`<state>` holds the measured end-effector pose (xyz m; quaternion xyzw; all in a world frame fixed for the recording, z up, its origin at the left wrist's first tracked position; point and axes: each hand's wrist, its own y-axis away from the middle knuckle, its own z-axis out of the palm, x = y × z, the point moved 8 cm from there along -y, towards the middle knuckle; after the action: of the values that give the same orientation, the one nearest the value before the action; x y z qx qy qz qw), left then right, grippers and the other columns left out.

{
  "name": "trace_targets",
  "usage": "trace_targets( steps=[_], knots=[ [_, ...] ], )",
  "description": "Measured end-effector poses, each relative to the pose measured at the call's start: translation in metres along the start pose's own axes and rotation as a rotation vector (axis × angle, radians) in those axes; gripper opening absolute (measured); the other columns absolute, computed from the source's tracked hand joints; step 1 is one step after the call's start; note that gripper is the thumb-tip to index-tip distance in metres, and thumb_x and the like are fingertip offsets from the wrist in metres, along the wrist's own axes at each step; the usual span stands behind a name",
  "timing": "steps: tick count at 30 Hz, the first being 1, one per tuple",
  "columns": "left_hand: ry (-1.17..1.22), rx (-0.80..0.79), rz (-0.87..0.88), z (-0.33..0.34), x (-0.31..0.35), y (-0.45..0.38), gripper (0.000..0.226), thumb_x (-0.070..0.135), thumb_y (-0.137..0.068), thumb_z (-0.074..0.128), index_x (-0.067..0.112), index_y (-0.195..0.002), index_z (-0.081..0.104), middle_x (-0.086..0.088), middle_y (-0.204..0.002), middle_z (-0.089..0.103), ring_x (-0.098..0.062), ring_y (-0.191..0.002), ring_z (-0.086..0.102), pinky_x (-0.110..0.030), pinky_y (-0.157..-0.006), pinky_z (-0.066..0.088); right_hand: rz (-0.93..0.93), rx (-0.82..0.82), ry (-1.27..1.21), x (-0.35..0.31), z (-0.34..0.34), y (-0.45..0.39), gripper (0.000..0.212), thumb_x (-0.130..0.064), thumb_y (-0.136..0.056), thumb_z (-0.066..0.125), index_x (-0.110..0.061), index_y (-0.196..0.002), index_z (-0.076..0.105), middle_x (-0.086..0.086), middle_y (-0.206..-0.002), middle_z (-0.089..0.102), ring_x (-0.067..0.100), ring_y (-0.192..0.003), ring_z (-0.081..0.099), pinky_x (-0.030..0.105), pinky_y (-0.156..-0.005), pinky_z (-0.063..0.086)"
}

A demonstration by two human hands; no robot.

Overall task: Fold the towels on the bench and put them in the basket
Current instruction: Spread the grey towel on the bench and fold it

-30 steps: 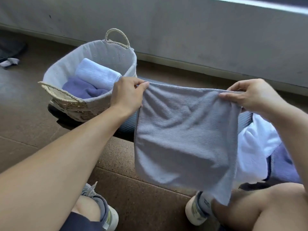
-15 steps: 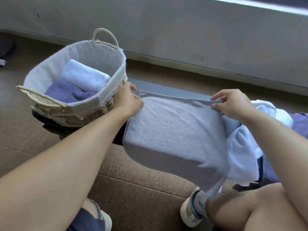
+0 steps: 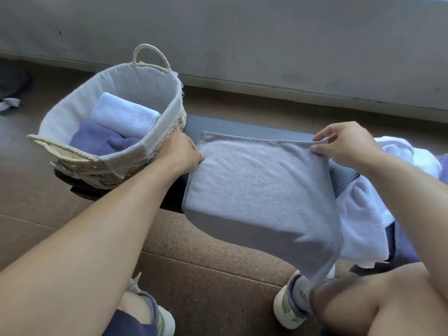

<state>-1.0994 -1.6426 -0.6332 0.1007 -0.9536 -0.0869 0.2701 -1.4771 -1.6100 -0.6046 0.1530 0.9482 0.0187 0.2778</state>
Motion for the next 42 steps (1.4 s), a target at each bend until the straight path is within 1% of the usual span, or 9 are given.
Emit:
trace_targets(
  steps=[10,14,24,28,30,33,35,38,42],
  knots=[
    [-0.064,-0.021,-0.047,0.006,-0.006,-0.007,0.04,0.043,-0.069,0.084,0.014,-0.094,0.074,-0.006,-0.093,0.074,-0.03,-0.077,0.072,-0.041,-0.073,0.063,0.075,-0.094,0.051,0.007,0.01,0.001,0.05,-0.03,-0.066,0.095,-0.03,-0.109,0.071,-0.004,-0.09,0.064,0.017,-0.085,0.058,0.027,-0.067,0.039],
    [-0.075,-0.039,-0.044,0.007,-0.009,-0.01,0.042,0.048,-0.068,0.082,0.016,-0.094,0.075,-0.004,-0.096,0.074,-0.027,-0.091,0.069,-0.043,-0.085,0.059,0.111,-0.089,0.071,0.014,0.012,-0.003,0.052,-0.036,-0.063,0.095,-0.032,-0.109,0.071,0.001,-0.102,0.067,0.023,-0.096,0.061,0.028,-0.075,0.04],
    [-0.183,0.052,-0.005,-0.001,-0.002,-0.006,0.017,0.024,-0.091,0.07,0.013,-0.104,0.068,-0.009,-0.114,0.068,-0.033,-0.106,0.063,-0.041,-0.089,0.053,0.136,-0.108,0.058,0.019,0.017,-0.005,0.063,-0.043,-0.066,0.093,-0.024,-0.121,0.068,0.004,-0.11,0.07,0.025,-0.101,0.065,0.029,-0.079,0.044],
    [-0.178,0.06,-0.014,-0.003,0.002,0.001,0.029,0.014,-0.09,0.06,0.014,-0.12,0.056,-0.009,-0.125,0.062,-0.034,-0.116,0.058,-0.043,-0.093,0.049,0.161,-0.092,-0.032,0.023,0.017,-0.002,0.053,-0.047,-0.071,0.089,-0.014,-0.107,0.068,0.009,-0.098,0.072,0.023,-0.094,0.066,0.031,-0.078,0.047],
    [-0.216,0.113,0.05,-0.003,0.011,0.009,0.042,0.007,-0.089,0.056,0.016,-0.13,0.05,-0.008,-0.133,0.056,-0.034,-0.122,0.054,-0.045,-0.095,0.045,0.156,-0.078,-0.063,0.022,0.016,0.0,0.052,-0.047,-0.076,0.085,-0.003,-0.099,0.069,0.018,-0.091,0.073,0.021,-0.08,0.062,0.033,-0.072,0.045],
    [-0.262,0.338,0.415,-0.007,0.052,0.032,0.056,-0.004,-0.084,0.054,0.018,-0.135,0.053,-0.006,-0.135,0.052,-0.03,-0.123,0.05,-0.043,-0.098,0.043,0.156,-0.058,-0.088,0.019,0.016,0.003,0.049,-0.048,-0.078,0.083,-0.002,-0.092,0.068,0.013,-0.074,0.068,0.021,-0.069,0.056,0.033,-0.067,0.046],
    [-0.234,0.281,0.526,0.01,0.068,0.037,0.049,0.008,-0.094,0.051,0.017,-0.142,0.05,-0.006,-0.147,0.048,-0.028,-0.135,0.042,-0.042,-0.11,0.035,0.152,-0.037,-0.084,0.016,0.013,0.004,0.047,-0.048,-0.079,0.082,-0.004,-0.089,0.067,0.004,-0.07,0.063,0.02,-0.066,0.055,0.033,-0.067,0.047],
    [-0.319,-0.153,0.389,0.067,0.047,0.029,0.069,0.056,-0.104,0.025,0.019,-0.161,0.014,-0.004,-0.171,0.002,-0.023,-0.157,-0.004,-0.043,-0.127,0.0,0.168,-0.112,-0.085,0.01,0.015,0.01,0.048,-0.052,-0.077,0.083,-0.009,-0.076,0.06,0.005,-0.067,0.062,0.022,-0.061,0.057,0.034,-0.064,0.048],
    [-0.344,-0.144,0.394,0.075,0.037,0.026,0.079,0.068,-0.099,0.014,0.025,-0.162,-0.006,0.003,-0.168,-0.018,-0.015,-0.152,-0.026,-0.042,-0.124,-0.016,0.212,-0.301,-0.051,0.006,0.027,0.023,0.043,-0.045,-0.076,0.086,-0.008,-0.077,0.064,0.009,-0.074,0.069,0.026,-0.067,0.065,0.028,-0.057,0.052]
  ],
)
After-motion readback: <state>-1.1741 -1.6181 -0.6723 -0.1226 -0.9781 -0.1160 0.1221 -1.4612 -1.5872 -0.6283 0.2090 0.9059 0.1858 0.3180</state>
